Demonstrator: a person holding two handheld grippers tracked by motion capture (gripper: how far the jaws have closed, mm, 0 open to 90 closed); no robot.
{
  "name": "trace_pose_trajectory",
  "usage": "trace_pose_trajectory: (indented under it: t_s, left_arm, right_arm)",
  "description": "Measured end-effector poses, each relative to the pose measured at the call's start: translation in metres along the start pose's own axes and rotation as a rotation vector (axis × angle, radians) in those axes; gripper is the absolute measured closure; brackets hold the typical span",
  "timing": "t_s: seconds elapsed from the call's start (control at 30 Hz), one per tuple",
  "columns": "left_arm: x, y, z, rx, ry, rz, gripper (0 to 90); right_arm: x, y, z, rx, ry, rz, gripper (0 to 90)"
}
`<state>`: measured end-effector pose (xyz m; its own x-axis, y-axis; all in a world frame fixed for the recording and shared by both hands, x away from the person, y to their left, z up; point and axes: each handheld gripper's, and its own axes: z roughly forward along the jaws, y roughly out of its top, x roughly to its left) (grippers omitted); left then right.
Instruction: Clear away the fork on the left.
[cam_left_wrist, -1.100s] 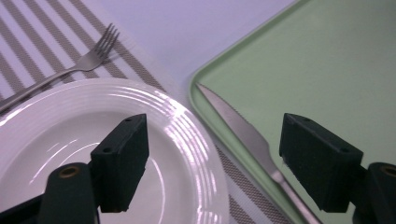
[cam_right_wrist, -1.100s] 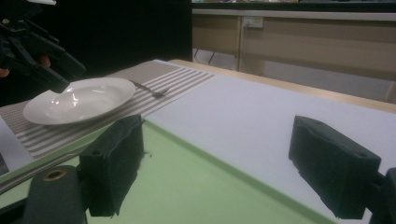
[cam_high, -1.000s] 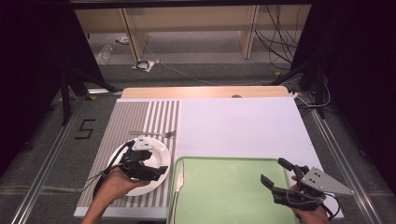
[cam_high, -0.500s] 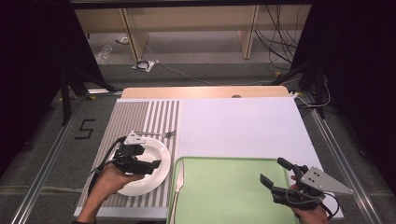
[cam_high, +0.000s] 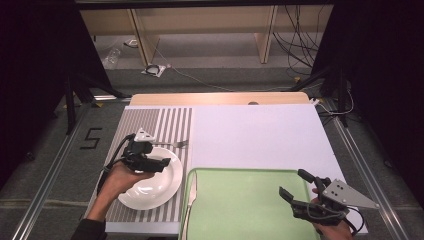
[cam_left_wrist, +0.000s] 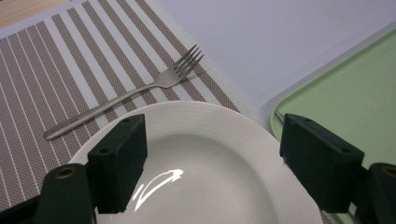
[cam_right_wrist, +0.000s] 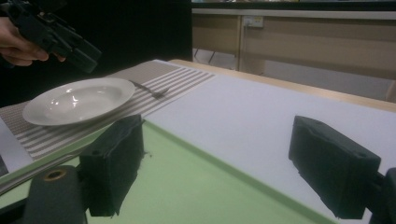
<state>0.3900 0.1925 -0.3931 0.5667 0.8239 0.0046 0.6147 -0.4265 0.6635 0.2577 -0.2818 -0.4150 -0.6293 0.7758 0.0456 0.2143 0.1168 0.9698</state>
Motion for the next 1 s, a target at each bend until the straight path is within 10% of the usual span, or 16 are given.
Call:
trace_pose_trajectory:
  t_s: [1.0]
  left_arm:
    - [0.06,0.041,0.053,0.158,0.094,-0.003,21.9]
  right_arm:
    - [-0.001,0.0,0.001,0.005,-0.001,0.002,19.1]
